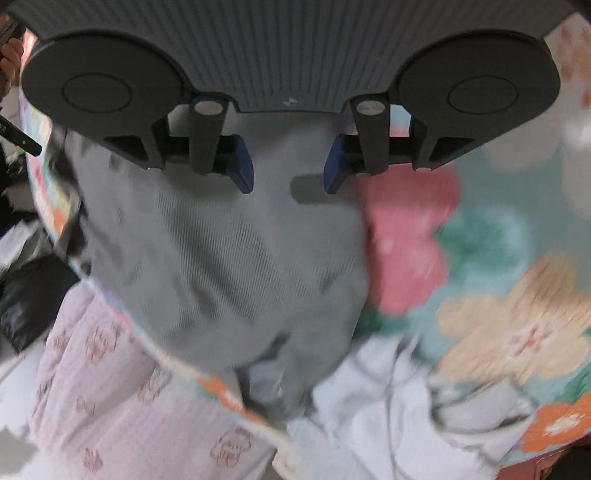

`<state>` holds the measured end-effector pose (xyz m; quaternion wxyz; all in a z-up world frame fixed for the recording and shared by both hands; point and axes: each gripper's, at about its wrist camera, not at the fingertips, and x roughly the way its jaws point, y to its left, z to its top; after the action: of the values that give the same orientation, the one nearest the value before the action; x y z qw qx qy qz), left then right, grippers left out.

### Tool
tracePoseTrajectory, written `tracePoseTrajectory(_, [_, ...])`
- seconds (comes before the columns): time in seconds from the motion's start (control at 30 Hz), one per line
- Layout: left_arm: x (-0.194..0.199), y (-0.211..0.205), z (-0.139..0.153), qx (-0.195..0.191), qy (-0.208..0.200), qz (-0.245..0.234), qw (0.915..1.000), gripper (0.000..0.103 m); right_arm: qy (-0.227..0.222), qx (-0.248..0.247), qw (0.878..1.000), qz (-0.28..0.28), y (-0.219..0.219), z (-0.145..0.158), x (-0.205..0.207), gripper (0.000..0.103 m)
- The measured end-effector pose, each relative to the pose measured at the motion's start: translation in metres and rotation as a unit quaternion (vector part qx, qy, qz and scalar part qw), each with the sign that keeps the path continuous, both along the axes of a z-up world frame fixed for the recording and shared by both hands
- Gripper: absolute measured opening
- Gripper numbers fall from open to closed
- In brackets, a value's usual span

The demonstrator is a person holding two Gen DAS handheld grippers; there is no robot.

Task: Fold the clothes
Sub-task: 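Lay the shirt flat on the quilt and open both tools, then grasp the shirt hem with the right tool while the left tool grasps it too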

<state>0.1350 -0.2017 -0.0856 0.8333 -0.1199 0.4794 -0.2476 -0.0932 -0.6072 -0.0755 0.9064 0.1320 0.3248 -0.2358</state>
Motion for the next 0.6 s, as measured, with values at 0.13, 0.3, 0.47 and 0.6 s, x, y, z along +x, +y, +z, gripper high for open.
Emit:
tracePoseTrajectory(0.13, [-0.029,0.014,0.0,-0.007,-0.008,-0.003,0.9999,0.044,0.005,0.038,0.999,-0.017,0.002,-0.023,-0.03,0.056])
tracePoseTrajectory(0.3, [-0.045,0.02,-0.002,-0.026,-0.031,-0.008,0.9992,0.044,0.042,0.039,0.998,-0.014,0.015,-0.037,-0.041,0.056])
tracePoseTrajectory(0.47, [-0.05,0.018,0.002,-0.094,-0.025,-0.057,0.9936,0.061,0.048,0.01,0.999,-0.009,0.031,-0.035,-0.045,0.059])
tracePoseTrajectory(0.6, [-0.045,-0.002,-0.02,-0.056,0.001,-0.06,0.9966,0.068,0.052,0.005,0.999,-0.004,0.02,-0.042,-0.039,0.057])
